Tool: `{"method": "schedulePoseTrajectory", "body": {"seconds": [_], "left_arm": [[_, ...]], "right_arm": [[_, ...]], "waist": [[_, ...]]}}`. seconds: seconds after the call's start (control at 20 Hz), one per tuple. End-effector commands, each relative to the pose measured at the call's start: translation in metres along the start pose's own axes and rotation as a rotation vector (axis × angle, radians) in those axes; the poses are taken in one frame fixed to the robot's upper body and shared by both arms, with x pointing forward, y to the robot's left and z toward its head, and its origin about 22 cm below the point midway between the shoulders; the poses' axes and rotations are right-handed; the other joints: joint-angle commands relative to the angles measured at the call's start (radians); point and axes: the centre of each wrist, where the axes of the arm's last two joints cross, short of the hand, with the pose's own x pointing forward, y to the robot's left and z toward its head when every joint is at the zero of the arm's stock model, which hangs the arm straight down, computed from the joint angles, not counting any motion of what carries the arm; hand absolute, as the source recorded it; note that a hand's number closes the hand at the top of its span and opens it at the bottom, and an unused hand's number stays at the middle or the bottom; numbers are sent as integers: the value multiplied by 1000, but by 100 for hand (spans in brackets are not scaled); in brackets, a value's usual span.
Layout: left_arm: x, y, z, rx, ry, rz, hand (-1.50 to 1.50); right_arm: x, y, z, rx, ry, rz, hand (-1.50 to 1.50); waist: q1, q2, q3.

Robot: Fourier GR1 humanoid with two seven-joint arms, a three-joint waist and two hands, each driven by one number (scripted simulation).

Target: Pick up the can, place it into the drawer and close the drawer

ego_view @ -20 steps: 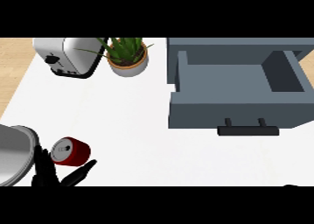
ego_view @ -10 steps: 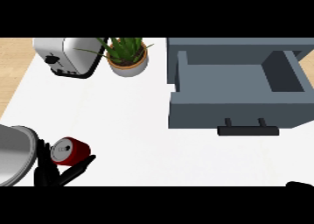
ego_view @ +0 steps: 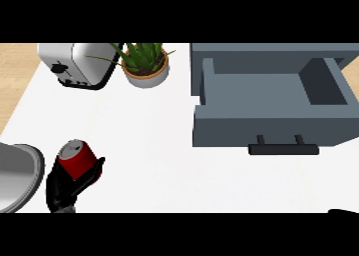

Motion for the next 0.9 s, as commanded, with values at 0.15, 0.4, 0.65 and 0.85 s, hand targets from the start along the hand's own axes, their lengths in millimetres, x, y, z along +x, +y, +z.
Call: {"method": "schedulePoseTrajectory", "body": {"seconds": [0.15,0.4,0.65,0.85], "left_arm": [[7,-13,-4,-81,-35,54,150],[6,-35,-17,-177,-70,61,150],[44,-113,-53,-469,-42,25,150],[50,-132,-59,-513,-76,100,150]], "right_arm": [[-11,3,-6,-25,-13,6,-150],[11,-2,0,-14,-12,39,-150],[9,3,-8,18,-33,8,-150],[9,10,-14,-18,-41,29,-150]], "waist": [[3,1,-1],[-2,1,-1],[-36,7,-2],[-9,4,-2]]}}
